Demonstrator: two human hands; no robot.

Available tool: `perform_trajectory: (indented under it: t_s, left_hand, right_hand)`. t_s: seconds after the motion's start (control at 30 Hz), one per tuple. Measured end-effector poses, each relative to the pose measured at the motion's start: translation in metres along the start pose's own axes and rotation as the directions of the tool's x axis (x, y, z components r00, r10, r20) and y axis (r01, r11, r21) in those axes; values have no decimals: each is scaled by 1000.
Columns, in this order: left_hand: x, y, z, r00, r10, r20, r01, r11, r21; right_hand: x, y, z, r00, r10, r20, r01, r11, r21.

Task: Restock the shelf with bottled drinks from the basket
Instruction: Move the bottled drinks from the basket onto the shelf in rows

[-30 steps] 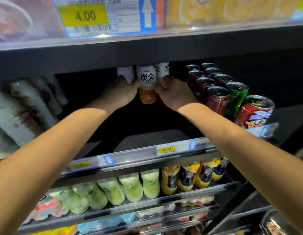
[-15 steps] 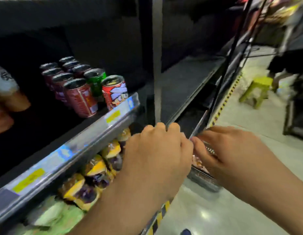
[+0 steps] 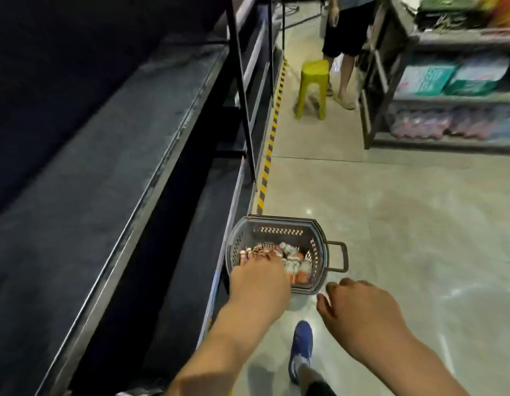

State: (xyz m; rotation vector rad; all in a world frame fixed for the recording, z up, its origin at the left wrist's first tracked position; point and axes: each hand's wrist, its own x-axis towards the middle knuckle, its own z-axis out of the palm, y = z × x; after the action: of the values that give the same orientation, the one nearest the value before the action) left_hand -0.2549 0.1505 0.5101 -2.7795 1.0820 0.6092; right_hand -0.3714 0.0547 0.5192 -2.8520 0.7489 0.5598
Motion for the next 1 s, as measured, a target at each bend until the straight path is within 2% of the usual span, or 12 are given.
perform_trajectory:
  t_s: [0.17, 0.23, 0.3, 0.37, 0.43, 0.47, 0.53, 0.6, 0.7, 0.8, 0.93, 1.0]
  left_hand:
    - [145, 3, 35, 989, -27, 145, 42, 994, -102]
    - [197, -7, 63, 987, -49, 156, 75, 984, -163]
    - [246, -18, 100, 981, -80, 177, 121, 965, -233]
    - [291, -29, 147, 958, -130, 257, 211, 925, -318]
    - [335, -37, 203, 927, -171, 334, 297, 879, -374]
    - [357, -40, 234, 910, -187, 370, 339, 851, -402]
    - [399, -48, 297, 878, -209, 432, 420, 770, -481]
    - [442, -57, 362, 846, -209, 491, 477, 706, -524]
    - [502, -69, 456, 843, -191, 503, 491, 656, -573]
    - [546, -76, 538, 847, -186, 499, 495, 620, -609]
    - [575, -75, 625, 848, -263, 460, 520, 577, -630]
    - [582, -67, 648, 822, -326, 468, 565, 572, -595]
  right_hand:
    - [137, 35, 28, 996, 8, 92, -16, 996, 89]
    - [191, 42, 51, 985, 21, 173, -60, 973, 222]
    - [248, 50, 92, 956, 59, 286, -173, 904, 391]
    - [304, 58, 143, 908, 69, 413, -317, 758, 571]
    - [355, 66, 195, 834, 109, 540, -524, 460, 716]
    - [378, 69, 219, 792, 149, 592, -607, 301, 736]
    - [423, 74, 287, 698, 250, 671, -703, 62, 708]
    - [464, 70, 357, 642, 279, 714, -730, -61, 680]
    - [514, 62, 459, 579, 268, 770, -742, -219, 634]
    - [559, 47, 541, 582, 312, 751, -728, -211, 652]
    - [598, 30, 616, 585, 384, 714, -772, -7, 636]
    - [610, 26, 632, 566, 452, 689, -794, 77, 603]
